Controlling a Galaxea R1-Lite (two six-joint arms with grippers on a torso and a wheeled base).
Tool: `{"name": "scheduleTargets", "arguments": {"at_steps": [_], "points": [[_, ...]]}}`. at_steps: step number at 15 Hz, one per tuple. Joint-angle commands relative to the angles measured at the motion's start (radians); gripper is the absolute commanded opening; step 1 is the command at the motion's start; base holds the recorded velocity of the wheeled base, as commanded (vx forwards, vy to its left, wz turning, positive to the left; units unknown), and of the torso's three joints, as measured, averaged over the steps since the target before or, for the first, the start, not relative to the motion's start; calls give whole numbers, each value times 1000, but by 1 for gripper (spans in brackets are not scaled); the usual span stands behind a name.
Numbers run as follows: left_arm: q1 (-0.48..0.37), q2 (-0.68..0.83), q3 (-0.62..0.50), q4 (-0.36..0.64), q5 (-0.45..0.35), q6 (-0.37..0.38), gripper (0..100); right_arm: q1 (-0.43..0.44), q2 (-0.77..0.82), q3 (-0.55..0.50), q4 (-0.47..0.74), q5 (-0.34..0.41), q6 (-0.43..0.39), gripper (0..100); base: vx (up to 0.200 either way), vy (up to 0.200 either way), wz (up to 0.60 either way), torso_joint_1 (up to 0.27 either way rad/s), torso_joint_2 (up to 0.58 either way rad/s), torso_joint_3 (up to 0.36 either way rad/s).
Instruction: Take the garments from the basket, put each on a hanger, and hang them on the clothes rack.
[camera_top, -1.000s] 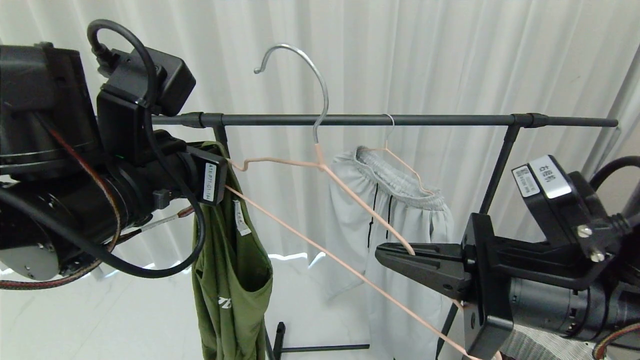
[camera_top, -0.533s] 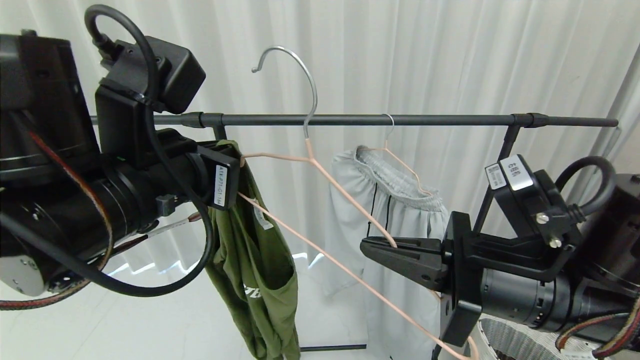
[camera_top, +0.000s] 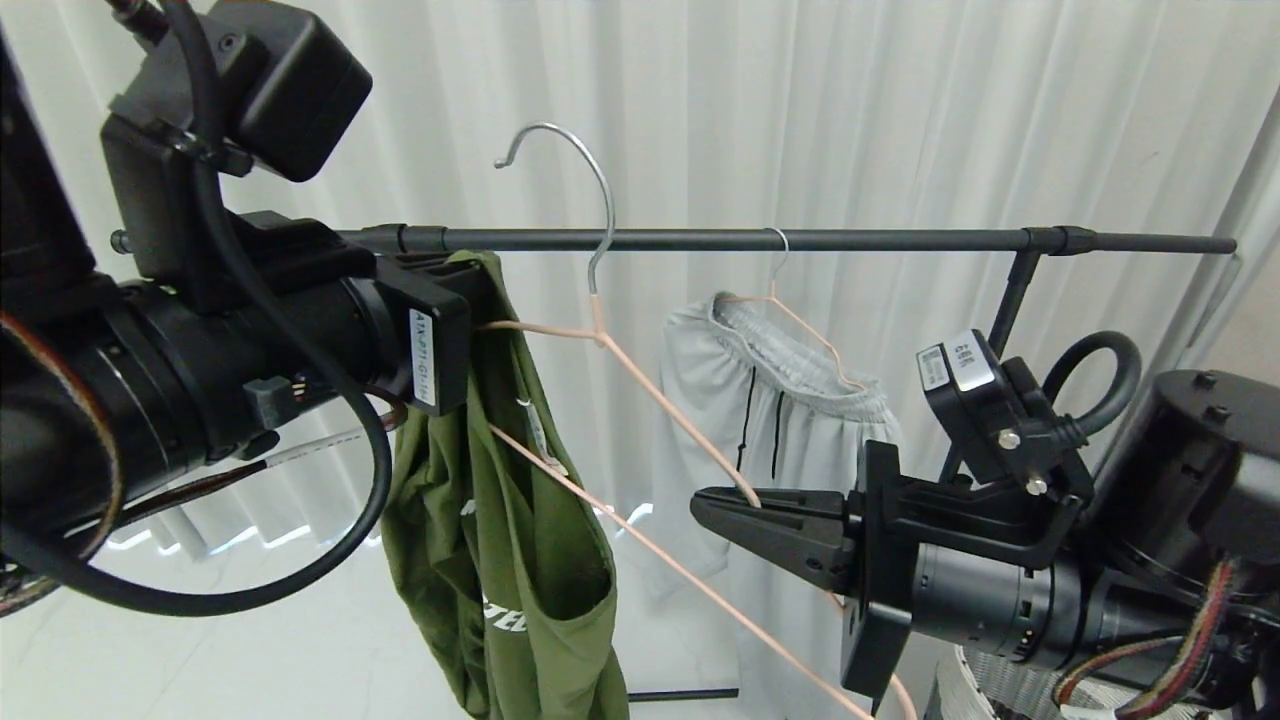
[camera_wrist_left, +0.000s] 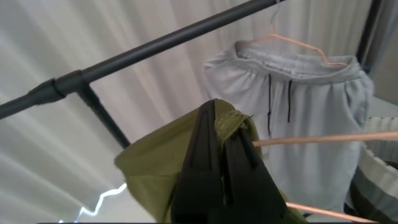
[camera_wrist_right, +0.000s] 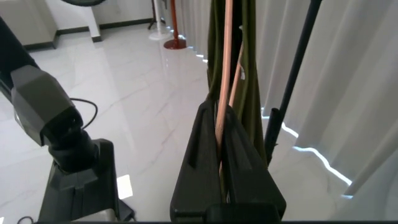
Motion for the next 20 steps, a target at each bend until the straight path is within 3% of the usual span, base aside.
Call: {"name": "scheduleTargets", "arguments": {"at_steps": [1, 9, 20], "points": [[-32, -15, 0, -1, 1, 0, 0, 2, 36, -2, -17, 0, 2, 0, 0, 0, 0, 0, 0, 0], [-110, -18, -9, -2, -16, -2, 0, 3, 29, -5, -48, -1, 14, 0, 0, 0, 0, 0, 0, 0], [-110, -54, 15, -2, -34, -3, 0, -11, 4, 2, -118, -11, 27, 0, 0, 0, 0, 0, 0, 0]]}}
